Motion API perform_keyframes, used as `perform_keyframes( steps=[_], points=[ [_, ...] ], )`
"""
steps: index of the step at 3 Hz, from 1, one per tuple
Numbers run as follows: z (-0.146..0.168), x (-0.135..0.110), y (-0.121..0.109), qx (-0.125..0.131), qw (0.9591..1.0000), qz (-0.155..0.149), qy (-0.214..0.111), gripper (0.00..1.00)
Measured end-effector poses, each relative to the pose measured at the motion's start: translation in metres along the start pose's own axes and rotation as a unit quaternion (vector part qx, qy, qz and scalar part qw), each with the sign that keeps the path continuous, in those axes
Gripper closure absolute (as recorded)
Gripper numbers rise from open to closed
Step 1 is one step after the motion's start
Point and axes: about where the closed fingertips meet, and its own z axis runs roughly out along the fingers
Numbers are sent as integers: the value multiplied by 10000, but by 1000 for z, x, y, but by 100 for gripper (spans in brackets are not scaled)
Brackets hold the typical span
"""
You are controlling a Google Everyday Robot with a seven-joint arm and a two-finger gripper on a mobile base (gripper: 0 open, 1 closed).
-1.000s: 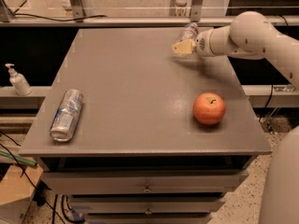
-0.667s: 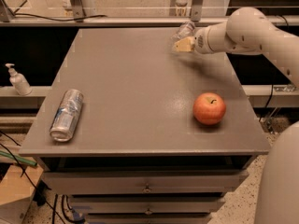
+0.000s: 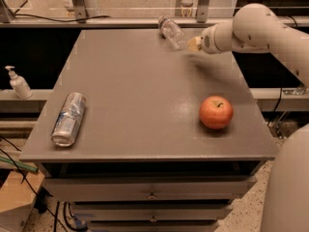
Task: Move water bottle near redbull can
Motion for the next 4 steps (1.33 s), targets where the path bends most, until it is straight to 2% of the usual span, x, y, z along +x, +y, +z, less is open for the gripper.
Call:
perform_keyframes(
  steps=[1, 3, 4],
  points=[
    [-4, -2, 0, 28, 10000, -80, 4, 66],
    [-19, -40, 4, -76, 9976, -580, -368, 20],
    [-17, -41, 6, -86, 9974, -605, -378, 0]
  ],
)
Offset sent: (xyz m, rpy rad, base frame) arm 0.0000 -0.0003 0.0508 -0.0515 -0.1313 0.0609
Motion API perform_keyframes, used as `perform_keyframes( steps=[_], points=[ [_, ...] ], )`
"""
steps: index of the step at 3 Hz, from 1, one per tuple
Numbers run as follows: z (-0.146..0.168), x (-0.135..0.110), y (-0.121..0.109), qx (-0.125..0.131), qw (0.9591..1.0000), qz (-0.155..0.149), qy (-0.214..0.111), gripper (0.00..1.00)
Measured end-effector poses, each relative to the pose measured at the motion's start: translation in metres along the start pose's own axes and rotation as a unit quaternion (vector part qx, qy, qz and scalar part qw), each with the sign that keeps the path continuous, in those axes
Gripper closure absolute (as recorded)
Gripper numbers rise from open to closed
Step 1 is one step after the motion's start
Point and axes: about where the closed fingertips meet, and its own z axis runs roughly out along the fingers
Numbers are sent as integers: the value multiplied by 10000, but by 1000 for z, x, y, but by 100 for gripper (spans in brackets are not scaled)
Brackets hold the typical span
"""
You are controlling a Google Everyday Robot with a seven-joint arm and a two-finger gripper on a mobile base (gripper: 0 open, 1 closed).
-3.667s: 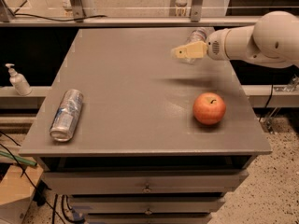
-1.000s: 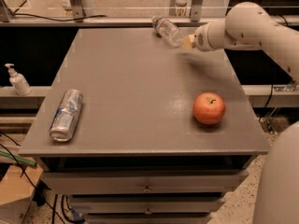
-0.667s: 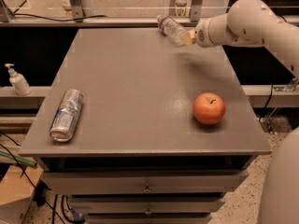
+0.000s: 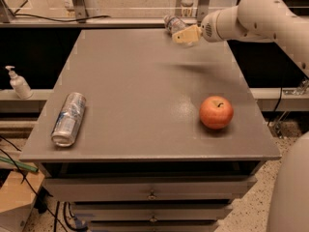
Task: Move water bottle near redbull can
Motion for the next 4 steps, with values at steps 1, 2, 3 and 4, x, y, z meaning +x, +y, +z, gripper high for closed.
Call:
perform_keyframes(
  steps=[1, 2, 3, 4],
  points=[
    [5, 3, -2, -5, 10000, 85, -35, 0],
    [21, -5, -13, -26, 9991, 291, -305, 0],
    [47, -12, -26, -197, 9971, 480, -548, 0],
    [71, -16, -35, -299, 9964, 529, -597, 0]
  ],
)
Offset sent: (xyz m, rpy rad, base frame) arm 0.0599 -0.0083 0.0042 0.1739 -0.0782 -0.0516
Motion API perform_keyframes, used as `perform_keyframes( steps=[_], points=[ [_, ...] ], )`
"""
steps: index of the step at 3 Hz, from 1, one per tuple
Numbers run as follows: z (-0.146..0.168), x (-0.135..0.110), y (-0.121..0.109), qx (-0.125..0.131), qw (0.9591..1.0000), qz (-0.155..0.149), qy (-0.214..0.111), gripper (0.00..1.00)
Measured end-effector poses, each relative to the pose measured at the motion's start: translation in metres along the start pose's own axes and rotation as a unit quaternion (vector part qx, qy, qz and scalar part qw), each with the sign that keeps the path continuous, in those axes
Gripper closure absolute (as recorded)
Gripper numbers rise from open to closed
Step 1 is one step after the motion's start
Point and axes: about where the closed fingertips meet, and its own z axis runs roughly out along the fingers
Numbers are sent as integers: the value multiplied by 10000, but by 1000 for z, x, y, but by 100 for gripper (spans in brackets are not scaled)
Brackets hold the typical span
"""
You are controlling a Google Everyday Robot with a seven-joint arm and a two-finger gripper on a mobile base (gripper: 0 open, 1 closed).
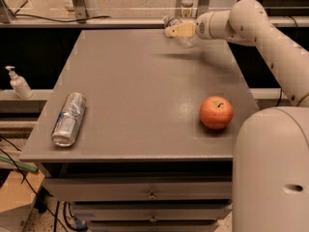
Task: Move water bottle near redbull can
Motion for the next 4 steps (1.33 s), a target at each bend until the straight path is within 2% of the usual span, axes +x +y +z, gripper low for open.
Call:
perform_keyframes(
  steps=[2, 3, 4],
  points=[
    [28, 16, -9, 43, 9994, -6, 342, 0],
    [30, 27, -14, 171, 9982, -38, 567, 16],
    [28, 33, -18, 278, 9972, -64, 685, 40]
  ],
)
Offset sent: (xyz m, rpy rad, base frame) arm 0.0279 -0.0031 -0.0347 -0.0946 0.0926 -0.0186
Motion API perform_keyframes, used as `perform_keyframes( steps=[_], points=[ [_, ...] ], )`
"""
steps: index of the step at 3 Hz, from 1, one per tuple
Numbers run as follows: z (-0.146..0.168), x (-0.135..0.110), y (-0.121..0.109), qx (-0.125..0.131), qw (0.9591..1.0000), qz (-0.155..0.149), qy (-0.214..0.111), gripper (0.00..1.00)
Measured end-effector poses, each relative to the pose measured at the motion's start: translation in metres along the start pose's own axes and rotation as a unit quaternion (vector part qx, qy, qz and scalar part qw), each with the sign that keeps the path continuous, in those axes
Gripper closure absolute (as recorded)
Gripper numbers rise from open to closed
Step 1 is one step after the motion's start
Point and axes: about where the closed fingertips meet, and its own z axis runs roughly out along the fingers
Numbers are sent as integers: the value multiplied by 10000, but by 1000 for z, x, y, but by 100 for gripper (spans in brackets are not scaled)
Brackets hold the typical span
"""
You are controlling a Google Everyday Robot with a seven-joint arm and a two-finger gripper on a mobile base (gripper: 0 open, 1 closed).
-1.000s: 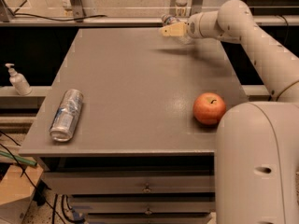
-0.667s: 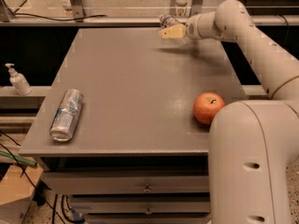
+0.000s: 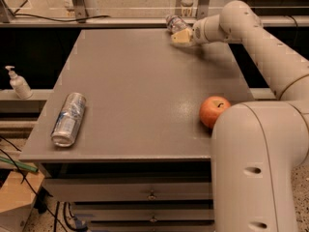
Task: Move water bottle near redbull can
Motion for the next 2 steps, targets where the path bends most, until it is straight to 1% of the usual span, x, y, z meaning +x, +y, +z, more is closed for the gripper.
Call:
perform_keyframes(
  steps=[1, 2],
  points=[
    [-4, 0, 3, 120, 9997, -169, 97, 64],
    [-17, -7, 20, 150, 9988, -456, 113, 87]
  ],
)
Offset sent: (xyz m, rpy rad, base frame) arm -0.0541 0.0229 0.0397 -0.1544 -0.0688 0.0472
